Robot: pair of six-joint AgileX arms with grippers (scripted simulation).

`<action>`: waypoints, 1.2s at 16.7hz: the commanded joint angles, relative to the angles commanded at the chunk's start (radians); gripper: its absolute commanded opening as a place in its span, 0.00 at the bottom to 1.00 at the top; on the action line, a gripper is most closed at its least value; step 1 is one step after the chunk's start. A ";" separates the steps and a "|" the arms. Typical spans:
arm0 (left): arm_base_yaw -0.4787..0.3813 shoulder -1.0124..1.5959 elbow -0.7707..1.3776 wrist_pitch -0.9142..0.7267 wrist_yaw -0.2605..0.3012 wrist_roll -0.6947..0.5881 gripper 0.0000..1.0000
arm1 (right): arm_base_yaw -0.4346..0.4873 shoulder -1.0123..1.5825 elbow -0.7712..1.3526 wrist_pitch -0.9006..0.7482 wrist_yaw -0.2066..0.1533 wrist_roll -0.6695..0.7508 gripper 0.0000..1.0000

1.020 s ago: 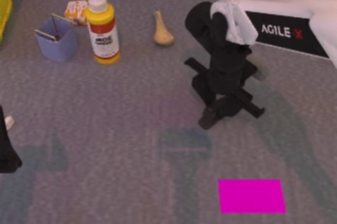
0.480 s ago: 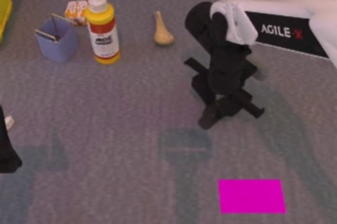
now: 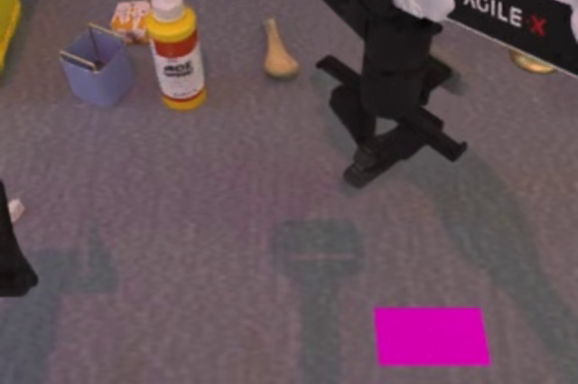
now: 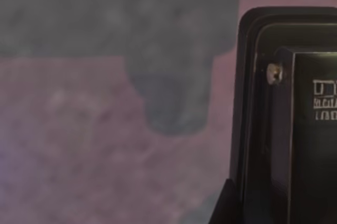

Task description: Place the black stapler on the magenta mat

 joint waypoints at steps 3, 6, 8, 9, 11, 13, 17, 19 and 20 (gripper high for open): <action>0.000 0.000 0.000 0.000 0.000 0.000 1.00 | 0.001 -0.023 0.070 -0.077 0.000 -0.004 0.00; 0.000 0.000 0.000 0.000 0.000 0.000 1.00 | 0.001 -0.025 0.074 -0.082 0.000 -0.004 0.00; 0.000 0.000 0.000 0.000 0.000 0.000 1.00 | -0.003 -0.022 0.072 -0.079 0.000 -0.003 0.00; 0.000 0.000 0.000 0.000 0.000 0.000 1.00 | -0.003 -0.026 0.068 -0.080 -0.002 -0.012 0.00; 0.000 0.000 0.000 0.000 0.000 0.000 1.00 | 0.002 -0.042 0.048 -0.085 -0.013 -0.062 0.00; 0.000 0.000 0.000 0.000 0.000 0.000 1.00 | 0.008 -0.071 0.012 -0.092 -0.030 -0.150 0.00; 0.000 0.000 0.000 0.000 0.000 0.000 1.00 | 0.024 -0.163 -0.101 -0.102 -0.073 -0.426 0.00; 0.000 0.000 0.000 0.000 0.000 0.000 1.00 | 0.034 -0.220 -0.173 -0.102 -0.094 -0.596 0.00; 0.000 0.000 0.000 0.000 0.000 0.000 1.00 | 0.040 -0.251 -0.213 -0.099 -0.103 -0.689 0.00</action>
